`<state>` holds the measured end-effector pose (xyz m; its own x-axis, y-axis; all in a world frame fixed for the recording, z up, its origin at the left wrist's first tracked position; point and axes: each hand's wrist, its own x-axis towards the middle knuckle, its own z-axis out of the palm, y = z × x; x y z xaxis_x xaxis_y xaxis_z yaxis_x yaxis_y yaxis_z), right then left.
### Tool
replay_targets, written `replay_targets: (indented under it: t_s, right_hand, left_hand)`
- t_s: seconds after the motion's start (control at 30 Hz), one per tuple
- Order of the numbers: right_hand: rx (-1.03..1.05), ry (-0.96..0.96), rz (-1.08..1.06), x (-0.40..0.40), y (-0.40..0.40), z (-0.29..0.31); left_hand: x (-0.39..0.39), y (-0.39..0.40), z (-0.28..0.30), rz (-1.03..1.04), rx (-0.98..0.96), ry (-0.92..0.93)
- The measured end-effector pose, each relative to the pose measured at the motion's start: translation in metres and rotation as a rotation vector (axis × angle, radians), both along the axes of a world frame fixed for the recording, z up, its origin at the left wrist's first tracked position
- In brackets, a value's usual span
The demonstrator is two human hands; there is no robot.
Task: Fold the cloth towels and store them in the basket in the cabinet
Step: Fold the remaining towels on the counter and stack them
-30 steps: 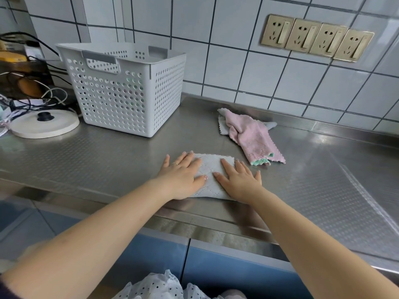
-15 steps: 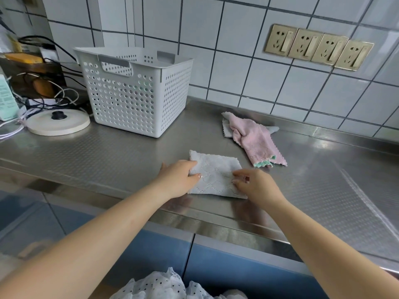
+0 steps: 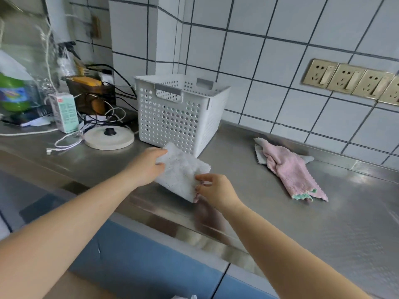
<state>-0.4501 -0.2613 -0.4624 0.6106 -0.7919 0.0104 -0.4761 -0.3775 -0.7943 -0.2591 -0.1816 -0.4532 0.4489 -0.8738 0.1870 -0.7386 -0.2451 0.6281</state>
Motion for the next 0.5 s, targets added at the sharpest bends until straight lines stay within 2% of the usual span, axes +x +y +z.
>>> replay_targets:
  t_s: [0.2, 0.4, 0.5]
  right_hand:
    - [-0.013, 0.028, 0.083, 0.064, 0.012, -0.005]
    - [-0.239, 0.232, 0.117, 0.079, 0.017, -0.019]
    - [-0.274, 0.279, 0.104, 0.08, 0.018, -0.021]
  left_hand:
    - [0.051, 0.021, -0.001, 0.096, 0.124, -0.029]
    - [0.064, 0.029, -0.018, 0.093, 0.248, -0.144]
    - [0.067, 0.028, -0.022, 0.094, 0.277, -0.153]
